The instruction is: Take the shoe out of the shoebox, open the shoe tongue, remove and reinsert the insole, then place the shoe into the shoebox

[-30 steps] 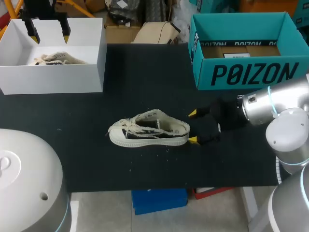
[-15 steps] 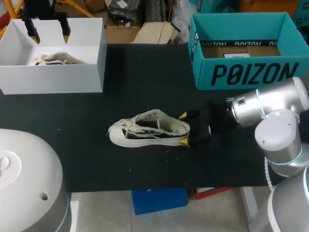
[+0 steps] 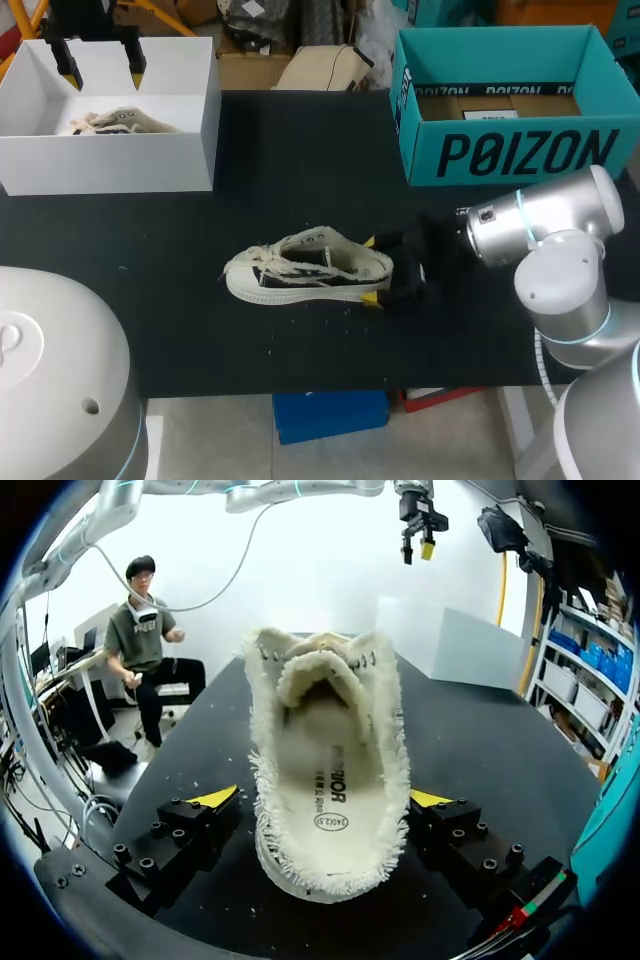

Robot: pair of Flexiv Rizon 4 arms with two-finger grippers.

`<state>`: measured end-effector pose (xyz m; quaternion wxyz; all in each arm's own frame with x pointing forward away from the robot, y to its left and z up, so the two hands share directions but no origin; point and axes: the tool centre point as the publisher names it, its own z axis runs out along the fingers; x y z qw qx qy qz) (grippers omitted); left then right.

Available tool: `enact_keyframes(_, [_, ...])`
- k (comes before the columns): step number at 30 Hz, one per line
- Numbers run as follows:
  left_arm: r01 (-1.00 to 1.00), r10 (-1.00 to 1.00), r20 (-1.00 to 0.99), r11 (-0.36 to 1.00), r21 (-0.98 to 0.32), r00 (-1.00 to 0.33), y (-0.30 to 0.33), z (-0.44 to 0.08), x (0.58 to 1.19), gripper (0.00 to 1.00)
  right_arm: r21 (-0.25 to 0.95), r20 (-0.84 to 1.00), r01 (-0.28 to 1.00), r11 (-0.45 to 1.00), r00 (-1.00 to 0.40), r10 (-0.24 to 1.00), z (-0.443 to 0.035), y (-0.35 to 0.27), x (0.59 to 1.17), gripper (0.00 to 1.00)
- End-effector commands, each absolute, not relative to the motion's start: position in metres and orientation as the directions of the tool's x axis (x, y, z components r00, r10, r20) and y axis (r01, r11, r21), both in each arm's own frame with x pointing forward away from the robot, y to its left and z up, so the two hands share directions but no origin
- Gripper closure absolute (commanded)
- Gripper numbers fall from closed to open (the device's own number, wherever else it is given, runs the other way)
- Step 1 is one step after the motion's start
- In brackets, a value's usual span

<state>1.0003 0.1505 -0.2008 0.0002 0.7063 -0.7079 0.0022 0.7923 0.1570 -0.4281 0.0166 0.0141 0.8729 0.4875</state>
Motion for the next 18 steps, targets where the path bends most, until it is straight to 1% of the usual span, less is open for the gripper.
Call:
enact_keyframes(1, [-1.0, -1.0, 0.002, 0.002, -0.001, -0.002, 0.15, -0.201, 1.0, 0.0, 0.85, -0.015, 0.009, 0.526, -0.999, 0.041, -0.435, 0.158, 0.797, 0.0])
enact_keyframes(10, [-1.0, -1.0, 0.002, 0.002, -0.001, -0.002, 0.15, -0.201, 1.0, 0.0, 0.845, -0.023, 0.013, 0.535, -0.998, 0.06, -0.436, 0.147, 0.805, 0.0])
enact_keyframes(18, [-1.0, -1.0, 0.002, 0.002, -0.001, -0.002, 0.15, -0.201, 1.0, 0.0, 0.845, -0.013, 0.019, 0.534, -0.998, 0.055, -0.44, 0.148, 0.806, 0.0])
